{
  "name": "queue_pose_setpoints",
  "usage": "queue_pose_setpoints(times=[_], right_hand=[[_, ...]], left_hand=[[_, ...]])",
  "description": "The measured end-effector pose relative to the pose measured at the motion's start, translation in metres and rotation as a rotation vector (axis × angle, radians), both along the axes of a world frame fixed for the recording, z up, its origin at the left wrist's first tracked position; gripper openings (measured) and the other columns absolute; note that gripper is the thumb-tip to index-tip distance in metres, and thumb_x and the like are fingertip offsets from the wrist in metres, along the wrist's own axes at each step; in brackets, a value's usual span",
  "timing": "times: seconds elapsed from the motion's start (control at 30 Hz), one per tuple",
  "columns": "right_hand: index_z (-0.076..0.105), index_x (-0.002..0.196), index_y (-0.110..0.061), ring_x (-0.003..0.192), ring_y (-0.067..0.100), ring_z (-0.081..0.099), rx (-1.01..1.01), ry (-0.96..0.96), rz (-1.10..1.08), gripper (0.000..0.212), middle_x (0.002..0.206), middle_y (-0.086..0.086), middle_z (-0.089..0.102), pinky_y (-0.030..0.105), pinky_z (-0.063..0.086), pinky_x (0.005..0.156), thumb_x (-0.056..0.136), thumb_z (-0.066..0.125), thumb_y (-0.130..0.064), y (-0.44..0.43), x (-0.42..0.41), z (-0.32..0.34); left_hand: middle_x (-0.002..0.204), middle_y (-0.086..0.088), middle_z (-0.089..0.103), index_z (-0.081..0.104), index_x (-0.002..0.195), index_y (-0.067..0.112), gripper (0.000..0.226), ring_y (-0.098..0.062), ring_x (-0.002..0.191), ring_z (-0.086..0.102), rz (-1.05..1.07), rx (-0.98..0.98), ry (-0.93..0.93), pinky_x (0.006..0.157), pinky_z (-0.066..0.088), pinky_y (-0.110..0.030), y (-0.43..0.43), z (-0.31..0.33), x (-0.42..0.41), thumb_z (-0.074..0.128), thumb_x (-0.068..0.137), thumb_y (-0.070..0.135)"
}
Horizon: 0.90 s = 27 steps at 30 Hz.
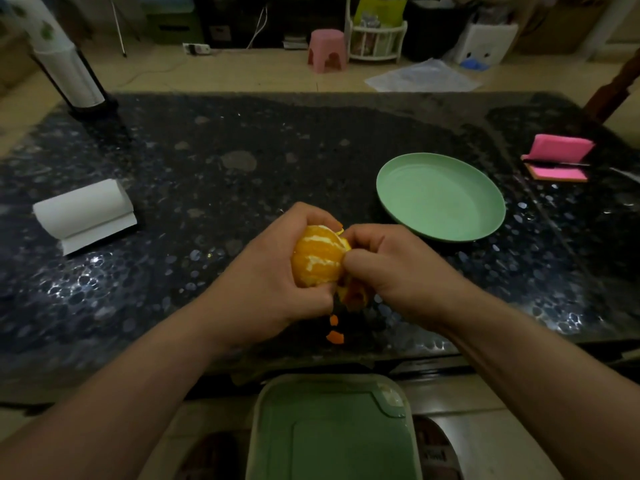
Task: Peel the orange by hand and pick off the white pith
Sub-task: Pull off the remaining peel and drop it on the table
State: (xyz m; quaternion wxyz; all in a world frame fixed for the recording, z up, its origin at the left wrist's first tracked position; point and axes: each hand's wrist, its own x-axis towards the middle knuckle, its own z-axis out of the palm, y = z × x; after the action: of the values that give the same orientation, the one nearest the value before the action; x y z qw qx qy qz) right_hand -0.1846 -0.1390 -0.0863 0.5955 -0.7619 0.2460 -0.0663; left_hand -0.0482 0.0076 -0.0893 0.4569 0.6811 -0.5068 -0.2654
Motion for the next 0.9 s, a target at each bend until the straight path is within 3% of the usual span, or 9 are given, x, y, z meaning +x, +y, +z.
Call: queue_pose_setpoints(times=[0.13,0.27,0.33,0.47,0.57,0.7,0.8,0.9], right_hand=[[0.072,0.1,0.0,0.064,0.018,0.065,0.079,-0.028,0.012,0.017,0.072,0.006,0.071,0.029,0.056,0.059,0.096,0.055,0.001,-0.001,0.0,0.002],[0.07,0.091,-0.003,0.065,0.02,0.064,0.283,-0.038,0.097,0.02,0.077,0.01,0.071,0.032,0.055,0.061,0.097,0.052,0.002,-0.004,-0.002,0.004],[0.069,0.088,-0.005,0.065,0.019,0.062,0.367,-0.017,0.161,0.013,0.077,0.009,0.07,0.03,0.053,0.058,0.091,0.056,-0.006,-0.008,-0.002,0.004],[0.067,0.092,-0.003,0.061,0.016,0.057,0.479,0.064,0.226,0.021,0.075,0.009,0.068,0.023,0.05,0.051,0.08,0.055,-0.015,-0.017,0.0,0.001],[0.065,0.096,-0.004,0.056,0.013,0.057,0.512,0.144,0.29,0.023,0.074,0.007,0.067,0.021,0.046,0.048,0.079,0.056,-0.018,-0.023,0.002,0.0],[0.062,0.111,-0.004,0.06,0.013,0.059,0.547,0.214,0.352,0.036,0.074,0.004,0.067,0.019,0.043,0.047,0.079,0.055,-0.018,-0.031,0.005,0.002],[0.059,0.117,-0.004,0.065,0.009,0.063,0.583,0.191,0.39,0.039,0.084,0.003,0.073,0.018,0.043,0.047,0.081,0.052,-0.016,-0.03,0.006,0.005],[0.064,0.112,-0.003,0.068,0.014,0.059,0.485,0.174,0.318,0.037,0.082,0.006,0.068,0.023,0.045,0.052,0.081,0.056,-0.023,-0.029,0.01,0.002]], left_hand=[[0.103,0.017,0.062,0.055,0.123,0.041,0.065,-0.008,0.08,0.066,-0.023,0.023,0.04,0.06,0.055,-0.024,0.002,0.002,0.007,0.083,0.077,0.004],[0.108,0.009,0.063,0.059,0.125,0.041,0.059,-0.011,0.084,0.068,-0.072,0.058,0.189,0.064,0.056,-0.027,0.006,0.004,0.02,0.082,0.077,0.014],[0.114,0.0,0.064,0.061,0.125,0.037,0.057,-0.014,0.091,0.068,-0.103,0.074,0.293,0.069,0.058,-0.03,0.006,0.0,0.025,0.079,0.076,0.014],[0.117,-0.013,0.066,0.061,0.13,0.02,0.059,-0.026,0.095,0.068,-0.187,0.111,0.589,0.073,0.06,-0.035,0.005,-0.011,0.035,0.082,0.076,0.013],[0.113,-0.018,0.065,0.061,0.132,0.015,0.064,-0.03,0.089,0.066,-0.226,0.138,0.776,0.066,0.059,-0.034,0.005,-0.016,0.038,0.079,0.071,0.019],[0.108,-0.023,0.065,0.057,0.138,0.013,0.079,-0.028,0.083,0.066,-0.33,0.151,0.918,0.061,0.057,-0.029,0.005,-0.02,0.039,0.09,0.069,0.032],[0.109,-0.025,0.062,0.049,0.149,0.009,0.09,-0.028,0.081,0.065,-0.376,0.152,1.04,0.061,0.057,-0.028,0.007,-0.022,0.04,0.089,0.073,0.035],[0.108,-0.025,0.068,0.06,0.143,0.01,0.091,-0.025,0.078,0.068,-0.187,0.137,1.094,0.061,0.059,-0.028,0.005,-0.024,0.037,0.097,0.064,0.038]])
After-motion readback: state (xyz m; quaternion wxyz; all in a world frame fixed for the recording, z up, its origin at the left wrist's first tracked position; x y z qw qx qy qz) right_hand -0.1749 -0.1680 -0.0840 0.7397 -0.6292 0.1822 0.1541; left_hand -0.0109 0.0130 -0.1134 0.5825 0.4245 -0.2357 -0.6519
